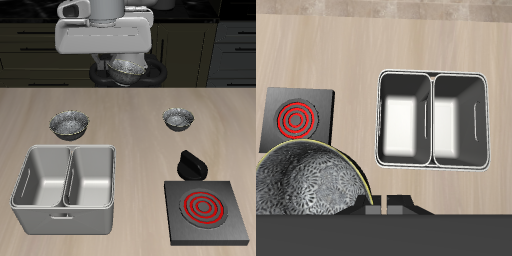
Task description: Place the smallest bowl in the left side of the drainer and the medium bowl in the right side
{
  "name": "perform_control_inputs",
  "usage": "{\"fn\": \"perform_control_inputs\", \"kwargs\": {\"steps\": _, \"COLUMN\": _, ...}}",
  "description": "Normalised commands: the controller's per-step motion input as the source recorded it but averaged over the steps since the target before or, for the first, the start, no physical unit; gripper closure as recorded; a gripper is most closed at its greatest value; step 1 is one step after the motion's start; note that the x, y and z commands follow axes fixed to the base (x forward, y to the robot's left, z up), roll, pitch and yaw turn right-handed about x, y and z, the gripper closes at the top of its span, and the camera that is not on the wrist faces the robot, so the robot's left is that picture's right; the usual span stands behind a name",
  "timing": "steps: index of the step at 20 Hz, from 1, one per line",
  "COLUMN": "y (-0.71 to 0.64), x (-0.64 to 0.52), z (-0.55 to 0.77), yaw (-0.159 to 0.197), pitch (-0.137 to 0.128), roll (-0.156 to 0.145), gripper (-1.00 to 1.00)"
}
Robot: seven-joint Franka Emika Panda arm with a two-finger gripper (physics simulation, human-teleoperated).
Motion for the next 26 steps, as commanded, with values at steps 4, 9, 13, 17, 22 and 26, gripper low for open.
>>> {"fn": "perform_control_inputs", "kwargs": {"steps": 4, "y": -0.07, "x": 0.23, "z": 0.04, "yaw": 0.013, "pitch": -0.004, "roll": 0.01, "gripper": 1.0}}
{"fn": "perform_control_inputs", "kwargs": {"steps": 9, "y": -0.06, "x": 0.14, "z": 0.07, "yaw": 0.004, "pitch": -0.011, "roll": -0.02, "gripper": 1.0}}
{"fn": "perform_control_inputs", "kwargs": {"steps": 13, "y": -0.16, "x": 0.24, "z": -0.1, "yaw": -0.015, "pitch": 0.015, "roll": -0.009, "gripper": 1.0}}
{"fn": "perform_control_inputs", "kwargs": {"steps": 17, "y": -0.16, "x": 0.17, "z": -0.13, "yaw": -0.021, "pitch": 0.015, "roll": -0.038, "gripper": 1.0}}
{"fn": "perform_control_inputs", "kwargs": {"steps": 22, "y": -0.39, "x": 0.14, "z": -0.11, "yaw": -0.012, "pitch": 0.01, "roll": -0.048, "gripper": 1.0}}
{"fn": "perform_control_inputs", "kwargs": {"steps": 26, "y": -0.27, "x": 0.06, "z": -0.2, "yaw": -0.017, "pitch": 0.013, "roll": -0.036, "gripper": 1.0}}
